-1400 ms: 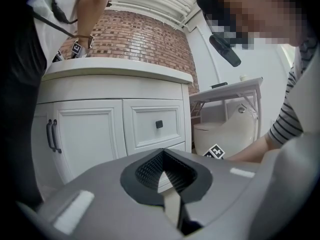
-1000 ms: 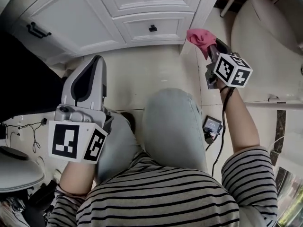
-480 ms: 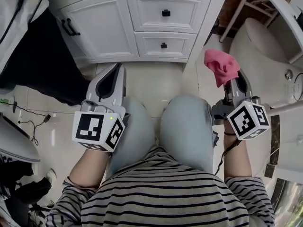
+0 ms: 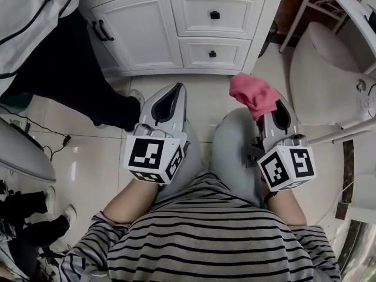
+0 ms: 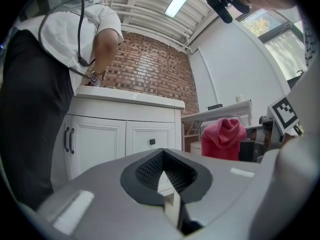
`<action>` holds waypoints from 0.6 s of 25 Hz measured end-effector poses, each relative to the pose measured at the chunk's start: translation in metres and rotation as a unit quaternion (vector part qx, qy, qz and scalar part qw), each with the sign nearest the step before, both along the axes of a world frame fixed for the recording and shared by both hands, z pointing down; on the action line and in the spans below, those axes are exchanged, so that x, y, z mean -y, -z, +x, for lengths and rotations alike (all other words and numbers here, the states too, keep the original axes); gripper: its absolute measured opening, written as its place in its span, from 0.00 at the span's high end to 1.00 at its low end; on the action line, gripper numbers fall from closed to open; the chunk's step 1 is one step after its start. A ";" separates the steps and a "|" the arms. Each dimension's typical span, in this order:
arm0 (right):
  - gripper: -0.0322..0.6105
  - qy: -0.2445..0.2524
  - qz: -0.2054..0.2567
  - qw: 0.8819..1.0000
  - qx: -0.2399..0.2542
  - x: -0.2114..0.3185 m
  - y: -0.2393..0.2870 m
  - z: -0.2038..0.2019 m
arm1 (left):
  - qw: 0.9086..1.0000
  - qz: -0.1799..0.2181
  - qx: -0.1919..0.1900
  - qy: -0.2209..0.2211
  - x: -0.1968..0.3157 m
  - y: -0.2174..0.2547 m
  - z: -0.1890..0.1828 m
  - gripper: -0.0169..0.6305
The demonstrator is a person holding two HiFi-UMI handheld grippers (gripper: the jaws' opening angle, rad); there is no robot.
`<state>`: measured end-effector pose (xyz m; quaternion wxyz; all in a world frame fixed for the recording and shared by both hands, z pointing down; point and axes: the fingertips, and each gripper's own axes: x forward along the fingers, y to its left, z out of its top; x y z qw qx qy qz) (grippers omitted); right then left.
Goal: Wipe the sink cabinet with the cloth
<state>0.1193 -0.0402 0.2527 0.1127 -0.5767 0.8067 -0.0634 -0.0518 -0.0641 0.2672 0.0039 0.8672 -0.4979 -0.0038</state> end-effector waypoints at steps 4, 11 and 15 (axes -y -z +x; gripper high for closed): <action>0.90 0.007 0.007 1.000 -0.013 -0.006 0.000 -0.017 | 1.000 0.002 0.001 0.000 -0.004 0.000 0.000 0.97; 0.91 -0.001 0.009 1.000 -0.011 -0.004 0.003 -0.017 | 1.000 0.003 -0.003 0.010 -0.005 -0.001 -0.008 0.97; 0.91 -0.005 0.013 1.000 -0.015 -0.004 0.006 -0.016 | 1.000 0.002 -0.001 0.008 -0.007 -0.001 -0.007 0.97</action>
